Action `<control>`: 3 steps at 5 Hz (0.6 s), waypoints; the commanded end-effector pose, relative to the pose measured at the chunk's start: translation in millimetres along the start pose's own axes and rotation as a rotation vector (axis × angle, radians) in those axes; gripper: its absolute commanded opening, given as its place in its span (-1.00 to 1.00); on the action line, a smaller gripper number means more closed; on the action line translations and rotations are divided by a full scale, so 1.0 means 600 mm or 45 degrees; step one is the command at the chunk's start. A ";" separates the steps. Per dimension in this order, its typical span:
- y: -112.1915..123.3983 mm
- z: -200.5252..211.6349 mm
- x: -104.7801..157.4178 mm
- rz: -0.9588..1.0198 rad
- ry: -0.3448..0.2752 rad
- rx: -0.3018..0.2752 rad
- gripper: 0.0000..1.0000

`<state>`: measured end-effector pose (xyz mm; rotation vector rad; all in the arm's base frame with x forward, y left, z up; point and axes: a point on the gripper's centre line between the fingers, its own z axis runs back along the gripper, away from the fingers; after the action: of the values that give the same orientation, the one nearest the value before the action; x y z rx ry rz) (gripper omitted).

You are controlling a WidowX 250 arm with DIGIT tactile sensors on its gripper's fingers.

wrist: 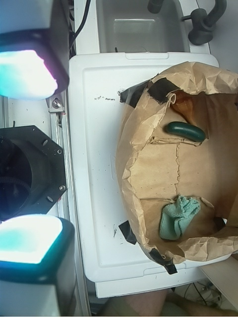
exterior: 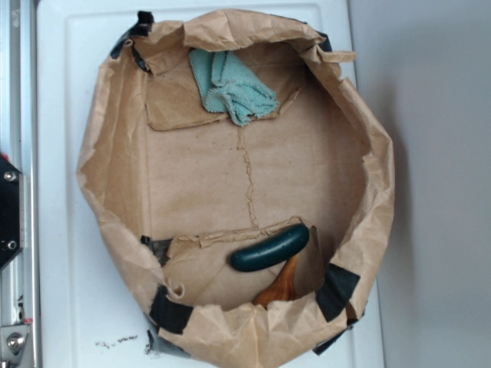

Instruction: Grab the blue cloth.

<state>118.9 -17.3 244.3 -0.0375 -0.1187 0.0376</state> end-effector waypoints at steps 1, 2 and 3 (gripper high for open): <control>0.000 0.000 0.000 0.000 0.000 0.000 1.00; -0.047 -0.009 0.065 0.158 -0.076 -0.056 1.00; -0.070 -0.025 0.130 0.274 -0.044 -0.075 1.00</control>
<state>198.1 -55.3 229.4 -0.0899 -0.1137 0.2537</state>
